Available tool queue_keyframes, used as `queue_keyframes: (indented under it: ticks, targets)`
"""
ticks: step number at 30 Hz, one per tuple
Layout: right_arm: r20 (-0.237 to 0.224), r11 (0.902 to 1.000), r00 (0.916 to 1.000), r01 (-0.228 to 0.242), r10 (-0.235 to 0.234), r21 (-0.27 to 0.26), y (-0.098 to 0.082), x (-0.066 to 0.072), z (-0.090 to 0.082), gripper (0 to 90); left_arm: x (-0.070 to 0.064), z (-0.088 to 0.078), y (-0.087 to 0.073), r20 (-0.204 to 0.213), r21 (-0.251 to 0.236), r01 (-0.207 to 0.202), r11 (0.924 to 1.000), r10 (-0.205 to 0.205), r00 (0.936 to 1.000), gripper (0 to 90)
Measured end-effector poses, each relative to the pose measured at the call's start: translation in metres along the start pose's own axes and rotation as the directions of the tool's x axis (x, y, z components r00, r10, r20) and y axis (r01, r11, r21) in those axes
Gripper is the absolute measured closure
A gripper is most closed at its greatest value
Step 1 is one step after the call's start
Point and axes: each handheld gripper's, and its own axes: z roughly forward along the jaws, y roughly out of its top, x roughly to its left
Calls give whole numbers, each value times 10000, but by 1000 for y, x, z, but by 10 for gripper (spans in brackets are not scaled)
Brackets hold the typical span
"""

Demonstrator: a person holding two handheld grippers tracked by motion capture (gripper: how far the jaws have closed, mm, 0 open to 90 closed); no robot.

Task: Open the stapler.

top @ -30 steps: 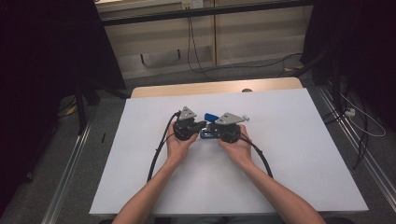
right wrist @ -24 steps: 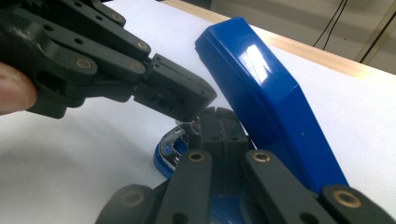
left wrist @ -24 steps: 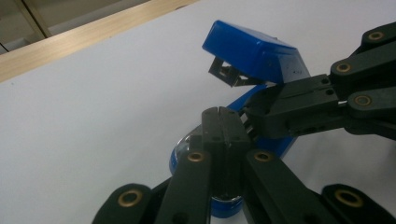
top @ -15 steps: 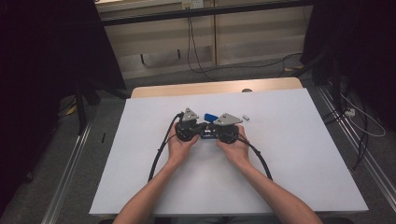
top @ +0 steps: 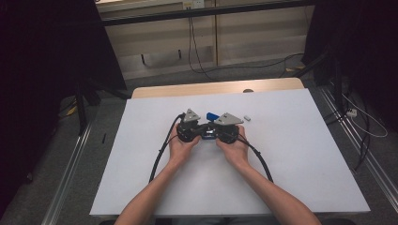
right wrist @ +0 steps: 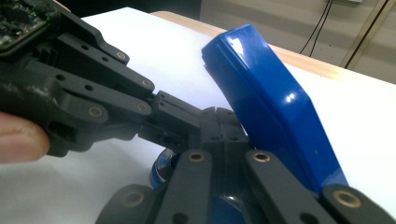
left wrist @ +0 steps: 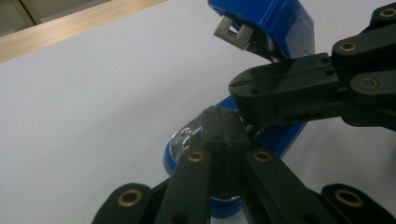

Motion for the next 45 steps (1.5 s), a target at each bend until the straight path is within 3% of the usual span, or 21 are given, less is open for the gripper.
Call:
queue_keyframes:
  ticks: [22,45]
  targets:
    - [377,9997,9992,-80,89,-252,9,-4,-2,900,1,1,0,150,-4,40,10000,-39,9999,900]
    - [736,9985,9965,-369,398,-398,15,-21,-15,900,1,1,0,80,-76,-143,9999,143,9999,900]
